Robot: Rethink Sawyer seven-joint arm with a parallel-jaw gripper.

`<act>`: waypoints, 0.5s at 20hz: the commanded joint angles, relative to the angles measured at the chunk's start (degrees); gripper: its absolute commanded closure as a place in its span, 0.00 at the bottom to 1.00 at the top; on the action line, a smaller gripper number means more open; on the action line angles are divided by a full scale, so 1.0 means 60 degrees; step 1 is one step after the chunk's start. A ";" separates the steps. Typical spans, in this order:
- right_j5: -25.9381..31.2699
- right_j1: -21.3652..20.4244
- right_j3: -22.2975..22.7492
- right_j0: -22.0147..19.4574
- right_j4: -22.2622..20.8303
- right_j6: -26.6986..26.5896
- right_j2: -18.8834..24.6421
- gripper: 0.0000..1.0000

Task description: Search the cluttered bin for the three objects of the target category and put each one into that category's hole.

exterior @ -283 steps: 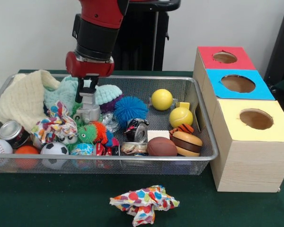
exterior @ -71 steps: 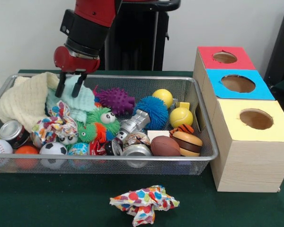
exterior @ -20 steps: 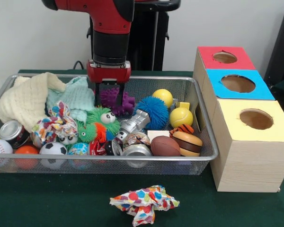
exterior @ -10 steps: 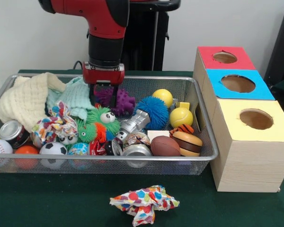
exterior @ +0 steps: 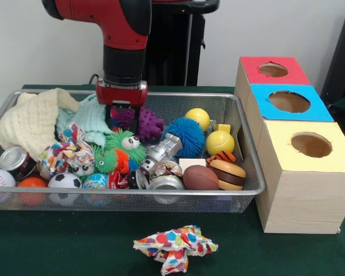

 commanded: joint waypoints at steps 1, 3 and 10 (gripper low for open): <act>-0.0408 0.0360 0.0375 -0.0408 0.0825 0.2354 0.1097 0.00; -0.0414 0.0347 0.0440 -0.0501 0.0979 0.2384 0.1247 0.00; -0.0471 0.0392 0.0745 -0.0967 0.1642 0.2612 0.2021 0.00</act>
